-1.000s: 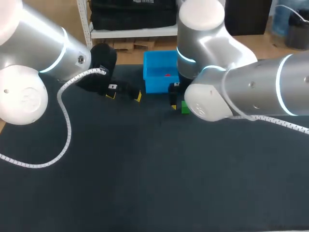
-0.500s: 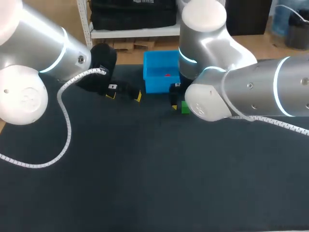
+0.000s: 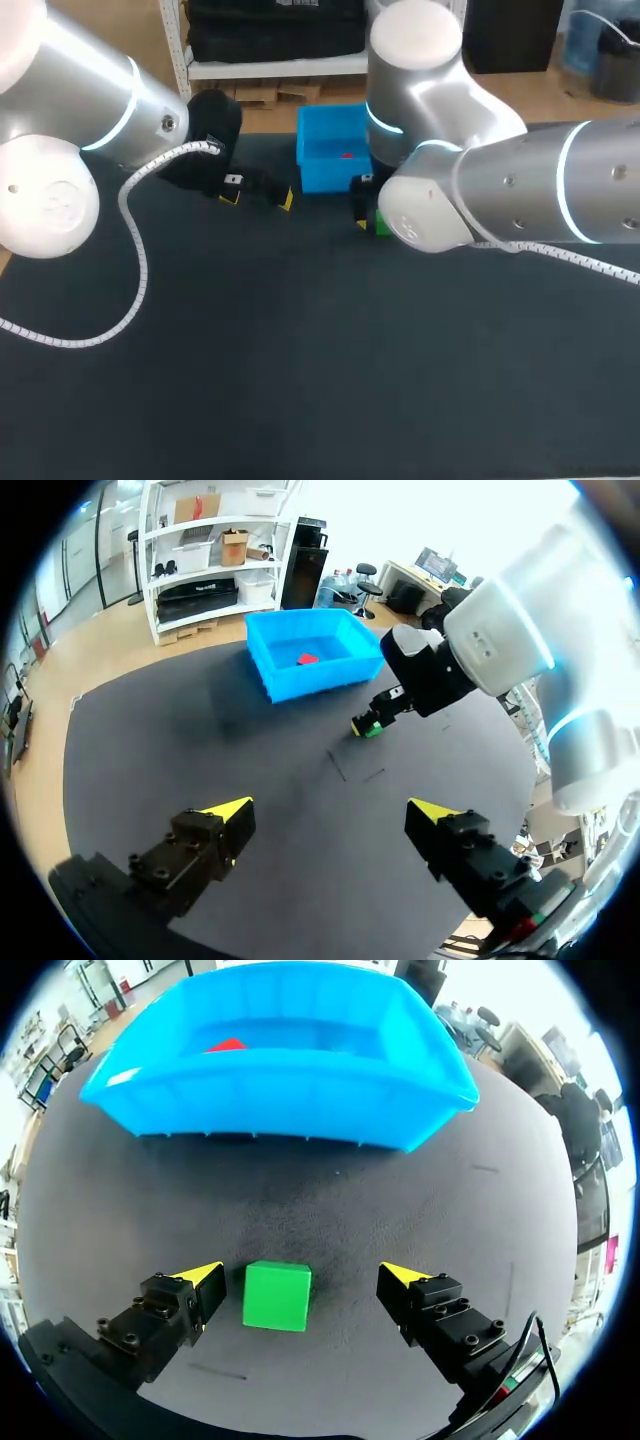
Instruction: Use the left arm to pick the red cube and place it into the blue plastic box first, then use the right arm to grasp the green cube and put it into the same blue plastic box after the first action is fully finished.
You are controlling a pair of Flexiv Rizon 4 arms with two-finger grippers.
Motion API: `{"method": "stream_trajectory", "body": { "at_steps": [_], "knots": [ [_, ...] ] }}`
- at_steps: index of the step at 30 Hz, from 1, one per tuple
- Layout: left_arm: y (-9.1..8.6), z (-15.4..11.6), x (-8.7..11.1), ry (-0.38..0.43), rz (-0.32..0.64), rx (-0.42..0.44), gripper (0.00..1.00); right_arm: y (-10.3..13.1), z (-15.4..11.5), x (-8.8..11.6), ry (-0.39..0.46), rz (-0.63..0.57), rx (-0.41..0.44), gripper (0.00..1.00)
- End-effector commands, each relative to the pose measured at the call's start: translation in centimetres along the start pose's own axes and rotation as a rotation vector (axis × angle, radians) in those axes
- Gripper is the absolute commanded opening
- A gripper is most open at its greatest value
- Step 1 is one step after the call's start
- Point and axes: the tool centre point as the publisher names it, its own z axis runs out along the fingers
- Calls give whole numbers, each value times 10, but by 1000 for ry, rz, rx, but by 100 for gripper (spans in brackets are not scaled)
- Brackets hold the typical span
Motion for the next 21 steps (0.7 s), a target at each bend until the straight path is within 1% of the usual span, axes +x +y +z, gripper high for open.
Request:
{"method": "stream_trajectory", "body": {
  "at_steps": [1,5,6,8,9,10,11,21],
  "knots": [
    [1,0,0,-2,2,6,100,3,0,1,-4,4,0,100],
    [1,0,0,-2,2,6,100,5,2,-1,-4,4,-9,100],
    [1,0,0,-2,2,6,100,5,2,-1,-3,7,-12,93],
    [1,0,0,-2,2,6,100,6,4,-2,-1,12,-15,48],
    [1,0,0,-2,2,6,100,6,5,-2,3,15,-17,38],
    [1,0,0,-2,2,6,100,6,6,-1,5,18,-18,23],
    [1,0,0,-2,2,6,100,6,6,-1,6,20,-19,0],
    [1,0,0,-2,2,6,100,3,10,1,16,34,-28,0]
  ]
}}
